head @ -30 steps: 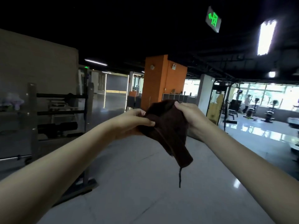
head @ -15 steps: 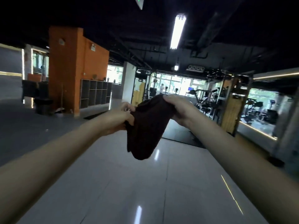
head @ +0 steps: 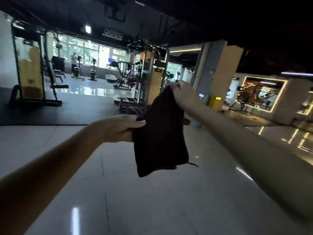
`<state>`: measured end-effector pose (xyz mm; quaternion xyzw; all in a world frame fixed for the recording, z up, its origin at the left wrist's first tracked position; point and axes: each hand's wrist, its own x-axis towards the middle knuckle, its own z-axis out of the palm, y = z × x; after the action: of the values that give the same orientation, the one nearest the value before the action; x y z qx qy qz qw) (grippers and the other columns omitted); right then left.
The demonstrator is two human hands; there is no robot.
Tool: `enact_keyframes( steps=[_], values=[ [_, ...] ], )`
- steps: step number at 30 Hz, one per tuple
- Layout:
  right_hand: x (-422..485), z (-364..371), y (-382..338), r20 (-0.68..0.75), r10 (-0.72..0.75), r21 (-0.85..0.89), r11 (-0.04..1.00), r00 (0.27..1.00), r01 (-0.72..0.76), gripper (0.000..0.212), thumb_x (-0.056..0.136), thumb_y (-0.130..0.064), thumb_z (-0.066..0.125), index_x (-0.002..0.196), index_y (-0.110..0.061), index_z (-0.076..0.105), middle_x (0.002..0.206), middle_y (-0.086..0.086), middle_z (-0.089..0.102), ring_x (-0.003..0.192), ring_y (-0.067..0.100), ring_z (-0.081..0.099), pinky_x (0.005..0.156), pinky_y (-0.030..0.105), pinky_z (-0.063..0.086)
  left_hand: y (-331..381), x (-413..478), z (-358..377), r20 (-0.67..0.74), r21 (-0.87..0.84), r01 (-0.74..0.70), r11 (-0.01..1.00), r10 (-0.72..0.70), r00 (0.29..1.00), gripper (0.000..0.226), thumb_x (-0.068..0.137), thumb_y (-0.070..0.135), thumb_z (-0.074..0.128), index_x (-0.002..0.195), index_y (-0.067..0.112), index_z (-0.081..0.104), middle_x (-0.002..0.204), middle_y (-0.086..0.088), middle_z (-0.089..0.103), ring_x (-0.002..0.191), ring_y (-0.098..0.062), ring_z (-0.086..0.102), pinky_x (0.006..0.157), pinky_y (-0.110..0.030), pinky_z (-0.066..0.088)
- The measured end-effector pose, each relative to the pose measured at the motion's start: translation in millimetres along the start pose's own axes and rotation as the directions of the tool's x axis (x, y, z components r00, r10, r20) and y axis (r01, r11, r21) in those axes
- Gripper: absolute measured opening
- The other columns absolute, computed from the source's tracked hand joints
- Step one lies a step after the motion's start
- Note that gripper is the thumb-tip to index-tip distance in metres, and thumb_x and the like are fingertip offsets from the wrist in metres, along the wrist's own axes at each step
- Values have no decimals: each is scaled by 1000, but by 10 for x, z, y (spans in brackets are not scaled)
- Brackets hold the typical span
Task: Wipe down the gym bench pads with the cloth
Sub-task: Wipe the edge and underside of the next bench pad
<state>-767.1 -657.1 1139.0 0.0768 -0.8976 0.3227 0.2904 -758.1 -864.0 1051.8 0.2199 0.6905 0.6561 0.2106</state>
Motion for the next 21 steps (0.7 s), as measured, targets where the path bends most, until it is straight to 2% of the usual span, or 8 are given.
enact_keyframes(
  steps=[3, 5, 8, 11, 13, 15, 18, 21],
  values=[
    [292, -111, 691, -33, 278, 196, 944, 960, -267, 35, 103, -38, 43, 77, -15, 46, 71, 0, 43, 65, 11, 46, 53, 22, 34, 113, 652, 194, 89, -118, -96, 988, 107, 990, 26, 106, 13, 33, 107, 6, 59, 90, 17, 70, 75, 1, 63, 69, -12, 50],
    [399, -184, 1117, 11, 473, 421, 797, 881, -433, 26, 99, -39, 52, 92, -14, 53, 75, 2, 51, 68, 14, 54, 57, 20, 41, 187, 1109, 344, 37, -65, -197, 978, 200, 979, 31, 105, 13, 36, 126, 2, 55, 121, 12, 65, 99, 0, 61, 90, -8, 46],
    [384, -266, 1722, 123, 625, 609, 566, 771, -556, 24, 96, -38, 58, 90, -15, 55, 71, 4, 58, 71, 16, 58, 66, 28, 45, 268, 1920, 562, 126, -151, -218, 964, 237, 963, 34, 95, 25, 54, 125, 12, 60, 123, -6, 68, 118, -20, 62, 112, -38, 40],
    [294, -331, 2331, 289, 603, 812, 258, 744, -524, 28, 95, -42, 57, 86, -15, 54, 57, 2, 62, 50, 15, 63, 45, 22, 50, 396, 2674, 839, 208, -232, -185, 955, 235, 949, 31, 98, 21, 50, 128, 14, 57, 123, -12, 68, 115, -26, 65, 98, -39, 53],
    [287, -362, 2703, 337, 575, 859, 137, 745, -494, 36, 90, -53, 54, 88, -16, 53, 70, 5, 70, 70, 19, 70, 69, 28, 58, 517, 3104, 1020, 291, -276, -194, 941, 274, 917, 30, 94, 23, 53, 122, 18, 59, 116, -10, 70, 109, -26, 67, 96, -40, 54],
    [300, -397, 2978, 345, 550, 879, 94, 761, -467, 63, 83, -62, 55, 120, -12, 58, 111, 13, 71, 114, 29, 62, 106, 41, 42, 662, 3495, 1191, 350, -312, -205, 928, 313, 883, 29, 87, 25, 58, 115, 21, 62, 107, -6, 73, 101, -22, 70, 88, -39, 57],
    [404, -483, 3289, 369, 449, 892, 75, 814, -445, 94, 68, -74, 63, 139, -13, 50, 139, 12, 55, 129, 34, 51, 108, 48, 38, 817, 4060, 1479, 432, -336, -198, 921, 338, 836, 13, 86, 25, 57, 96, 18, 60, 78, -1, 72, 72, -13, 71, 60, -25, 56],
    [569, -585, 3601, 325, 325, 928, 73, 888, -366, 103, 65, -79, 63, 143, -13, 48, 149, 13, 44, 139, 32, 39, 108, 47, 39, 869, 4601, 1837, 552, -341, -121, 932, 302, 777, 23, 81, 28, 58, 76, 9, 70, 69, -3, 71, 64, -13, 70, 57, -20, 54]
  ],
)
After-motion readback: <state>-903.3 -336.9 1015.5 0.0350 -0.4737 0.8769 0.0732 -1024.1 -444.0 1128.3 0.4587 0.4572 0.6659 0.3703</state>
